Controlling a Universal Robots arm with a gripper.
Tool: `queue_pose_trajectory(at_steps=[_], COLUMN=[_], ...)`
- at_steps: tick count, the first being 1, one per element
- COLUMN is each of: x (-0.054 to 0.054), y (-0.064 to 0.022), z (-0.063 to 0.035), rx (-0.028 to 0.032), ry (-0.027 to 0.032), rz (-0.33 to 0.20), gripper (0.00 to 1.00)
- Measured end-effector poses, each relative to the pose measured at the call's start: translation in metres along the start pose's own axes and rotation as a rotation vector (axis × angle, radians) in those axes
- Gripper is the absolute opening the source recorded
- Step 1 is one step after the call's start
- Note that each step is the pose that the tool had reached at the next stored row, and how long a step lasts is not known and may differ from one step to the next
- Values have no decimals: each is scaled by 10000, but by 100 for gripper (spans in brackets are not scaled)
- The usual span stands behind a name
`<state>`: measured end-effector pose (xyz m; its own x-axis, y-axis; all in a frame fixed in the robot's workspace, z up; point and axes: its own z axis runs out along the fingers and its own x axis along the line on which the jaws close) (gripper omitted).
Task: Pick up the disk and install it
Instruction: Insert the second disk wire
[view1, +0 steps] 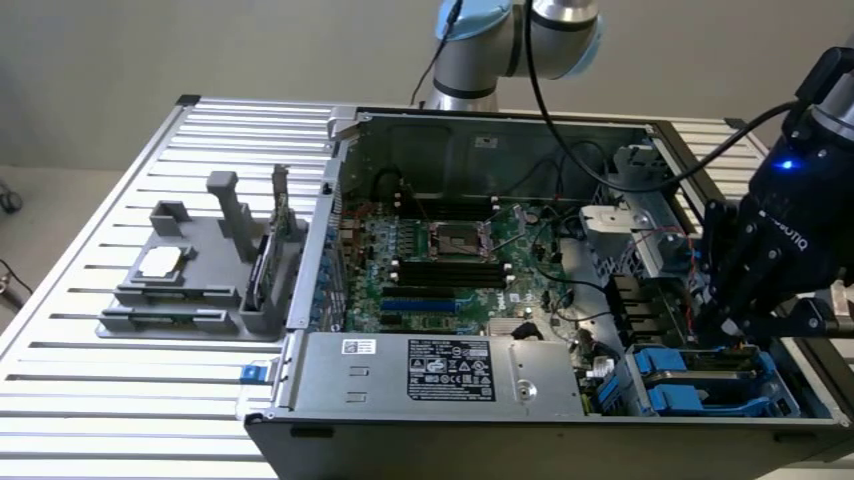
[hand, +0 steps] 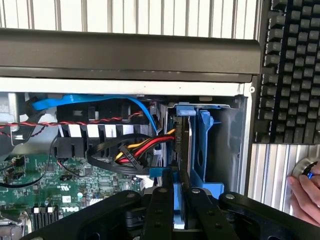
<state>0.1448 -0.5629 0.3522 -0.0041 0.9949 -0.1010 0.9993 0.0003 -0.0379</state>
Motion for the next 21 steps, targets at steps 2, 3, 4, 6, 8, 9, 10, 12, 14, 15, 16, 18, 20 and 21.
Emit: queue_pose_trajectory(at_steps=[2, 3, 4, 6, 8, 9, 10, 12, 14, 15, 16, 18, 20, 21], x=[-7, -11, -16, -28, -41, -46, -50, -52, -52, -51, -51, -50, -49, -49], y=[0, 1, 1, 2, 3, 2, 2, 2, 3, 3, 3, 3, 3, 4], z=[7, 9, 13, 24, 35, 41, 47, 55, 63, 67, 70, 77, 84, 87], rx=[-55, -77, -107, -169, -182, -184, -185, -185, -186, -187, -188, -193, -203, -210], ry=[19, 28, 36, 46, 48, 49, 51, 60, 82, 94, 106, 136, 160, 170], rz=[3, 4, 7, 12, 12, 13, 14, 13, 13, 13, 12, 12, 13, 13], gripper=[16, 16, 16, 16, 16, 16, 16, 16, 16, 16, 16, 16, 16, 16])
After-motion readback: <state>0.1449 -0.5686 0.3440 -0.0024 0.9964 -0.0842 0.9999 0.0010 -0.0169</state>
